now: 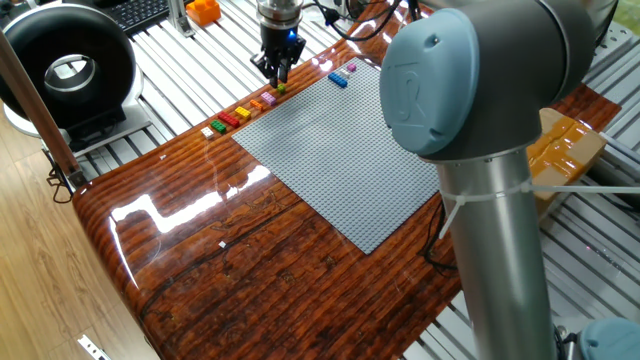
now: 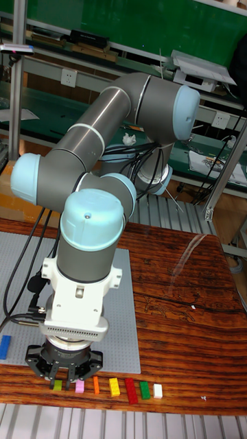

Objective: Build with small Lego blocks

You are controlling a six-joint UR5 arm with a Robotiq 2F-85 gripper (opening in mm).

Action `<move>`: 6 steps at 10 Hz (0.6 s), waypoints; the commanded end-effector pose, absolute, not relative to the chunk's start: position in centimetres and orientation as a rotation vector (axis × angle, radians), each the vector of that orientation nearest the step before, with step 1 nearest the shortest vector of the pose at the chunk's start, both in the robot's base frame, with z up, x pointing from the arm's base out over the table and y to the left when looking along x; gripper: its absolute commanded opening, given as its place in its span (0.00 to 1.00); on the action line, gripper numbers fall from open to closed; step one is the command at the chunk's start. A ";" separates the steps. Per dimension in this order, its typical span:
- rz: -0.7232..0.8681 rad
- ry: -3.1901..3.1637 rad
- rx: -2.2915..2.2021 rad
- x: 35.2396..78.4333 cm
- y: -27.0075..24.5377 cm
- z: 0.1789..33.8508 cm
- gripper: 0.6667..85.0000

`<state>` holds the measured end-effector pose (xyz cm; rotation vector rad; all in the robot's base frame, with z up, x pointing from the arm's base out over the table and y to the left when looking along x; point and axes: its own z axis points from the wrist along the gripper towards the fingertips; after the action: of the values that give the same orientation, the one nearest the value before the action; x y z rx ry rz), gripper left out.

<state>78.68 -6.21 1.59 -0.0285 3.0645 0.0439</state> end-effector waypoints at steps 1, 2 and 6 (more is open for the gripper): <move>0.062 3.061 -0.016 78.6 -6.1 1.6 0.34; 0.062 3.058 -0.018 78.5 -6.2 1.4 0.34; 0.062 3.057 -0.021 78.4 -6.4 1.2 0.34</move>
<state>78.44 -6.47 1.20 -0.0322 3.0610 0.0439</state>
